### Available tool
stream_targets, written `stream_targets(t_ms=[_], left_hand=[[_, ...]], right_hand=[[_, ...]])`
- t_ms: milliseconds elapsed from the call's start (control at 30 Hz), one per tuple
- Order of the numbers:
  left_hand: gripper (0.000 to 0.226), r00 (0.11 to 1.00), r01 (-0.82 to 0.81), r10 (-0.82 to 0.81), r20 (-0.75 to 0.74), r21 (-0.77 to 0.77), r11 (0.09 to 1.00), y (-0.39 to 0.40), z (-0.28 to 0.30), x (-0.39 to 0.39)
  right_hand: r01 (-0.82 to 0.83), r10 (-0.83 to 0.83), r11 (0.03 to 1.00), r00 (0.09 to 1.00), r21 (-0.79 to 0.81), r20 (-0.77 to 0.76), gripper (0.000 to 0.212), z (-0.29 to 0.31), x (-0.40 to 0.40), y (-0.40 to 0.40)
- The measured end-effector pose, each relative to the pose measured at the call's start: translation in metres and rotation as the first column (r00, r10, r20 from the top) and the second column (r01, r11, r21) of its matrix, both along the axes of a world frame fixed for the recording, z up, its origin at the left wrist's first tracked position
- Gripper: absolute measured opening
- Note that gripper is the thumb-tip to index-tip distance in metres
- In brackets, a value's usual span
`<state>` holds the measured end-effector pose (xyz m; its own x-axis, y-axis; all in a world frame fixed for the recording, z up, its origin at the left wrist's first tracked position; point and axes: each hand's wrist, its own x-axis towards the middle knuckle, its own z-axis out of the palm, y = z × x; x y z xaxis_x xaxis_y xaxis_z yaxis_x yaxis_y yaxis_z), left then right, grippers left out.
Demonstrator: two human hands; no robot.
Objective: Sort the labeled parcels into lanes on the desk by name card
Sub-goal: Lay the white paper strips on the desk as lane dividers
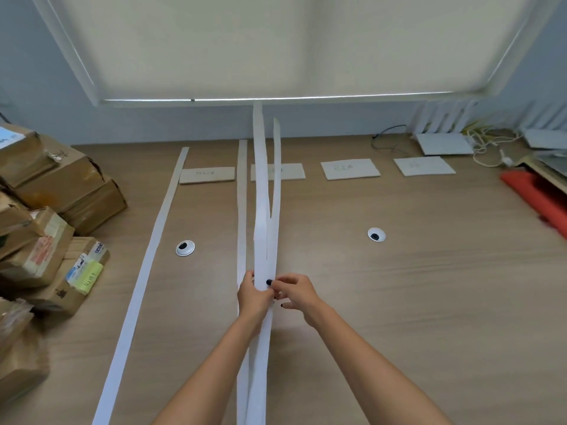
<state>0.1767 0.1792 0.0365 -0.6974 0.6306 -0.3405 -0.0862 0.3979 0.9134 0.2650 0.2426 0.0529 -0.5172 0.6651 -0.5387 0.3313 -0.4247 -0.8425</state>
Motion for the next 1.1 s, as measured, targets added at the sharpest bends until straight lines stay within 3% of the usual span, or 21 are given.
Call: stream_targets(t_ms=[233, 300, 467, 733, 1100], left_hand=[[0.059, 0.995, 0.065, -0.067, -0.076, -0.031, 0.997, 0.03, 0.014, 0.055], [0.054, 0.996, 0.054, -0.058, -0.073, -0.048, 0.997, 0.039, 0.016, 0.07], [0.013, 0.993, -0.111, 0.111, 0.033, -0.012, 0.994, 0.064, 0.019, 0.113], [0.013, 0.985, -0.175, 0.175, 0.0, -0.031, 0.984, 0.091, 0.018, 0.145], [0.012, 0.987, -0.162, 0.161, -0.021, -0.051, 0.985, 0.115, 0.008, 0.125]], right_hand=[[0.116, -0.116, 0.993, 0.993, -0.018, 0.004, 0.018, 0.01, 0.051, 0.049], [0.131, -0.131, 0.991, 0.991, -0.02, 0.023, 0.021, 0.011, 0.073, 0.067], [0.111, -0.11, 0.994, 0.991, -0.004, 0.08, 0.021, 0.007, 0.128, 0.109], [0.085, -0.088, 0.996, 0.986, 0.026, 0.139, 0.022, -0.008, 0.172, 0.151], [0.138, -0.139, 0.99, 0.975, 0.015, 0.174, 0.024, -0.031, 0.147, 0.177]])
